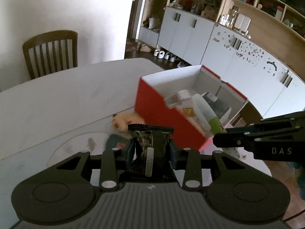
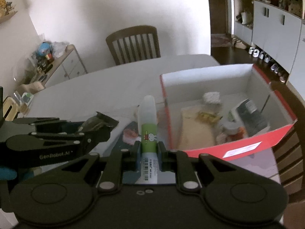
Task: Organize objects
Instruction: 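Carry the black packet in the left tool while the right tool carries the tube over the box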
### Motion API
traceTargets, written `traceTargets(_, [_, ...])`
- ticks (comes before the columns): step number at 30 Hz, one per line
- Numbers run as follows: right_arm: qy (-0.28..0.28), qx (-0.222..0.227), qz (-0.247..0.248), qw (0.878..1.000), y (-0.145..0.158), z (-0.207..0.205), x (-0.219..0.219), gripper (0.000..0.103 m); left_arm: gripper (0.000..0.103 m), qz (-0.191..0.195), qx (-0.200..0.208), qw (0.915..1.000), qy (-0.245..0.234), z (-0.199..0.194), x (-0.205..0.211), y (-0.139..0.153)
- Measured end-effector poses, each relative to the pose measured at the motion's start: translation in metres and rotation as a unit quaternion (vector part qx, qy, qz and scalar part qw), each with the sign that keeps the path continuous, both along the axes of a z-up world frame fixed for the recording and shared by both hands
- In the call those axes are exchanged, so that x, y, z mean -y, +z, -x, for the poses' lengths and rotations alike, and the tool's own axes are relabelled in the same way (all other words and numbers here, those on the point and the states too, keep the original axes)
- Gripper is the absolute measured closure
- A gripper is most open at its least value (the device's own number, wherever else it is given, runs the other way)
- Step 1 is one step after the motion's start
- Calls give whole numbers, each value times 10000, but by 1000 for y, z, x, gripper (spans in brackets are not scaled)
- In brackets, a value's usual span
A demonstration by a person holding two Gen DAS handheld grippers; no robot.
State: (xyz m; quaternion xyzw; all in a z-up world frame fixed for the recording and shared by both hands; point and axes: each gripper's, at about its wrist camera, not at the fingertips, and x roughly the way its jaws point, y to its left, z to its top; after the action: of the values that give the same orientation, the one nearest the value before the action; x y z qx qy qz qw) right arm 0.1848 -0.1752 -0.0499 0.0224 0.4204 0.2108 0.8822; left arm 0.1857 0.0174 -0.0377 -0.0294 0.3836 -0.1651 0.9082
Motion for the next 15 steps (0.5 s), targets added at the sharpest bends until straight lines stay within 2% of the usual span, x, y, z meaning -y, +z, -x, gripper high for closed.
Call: traceTargets(15, [31, 243, 103, 9996, 11, -34, 68, 87, 67, -123, 222, 9996, -76, -30, 93, 18])
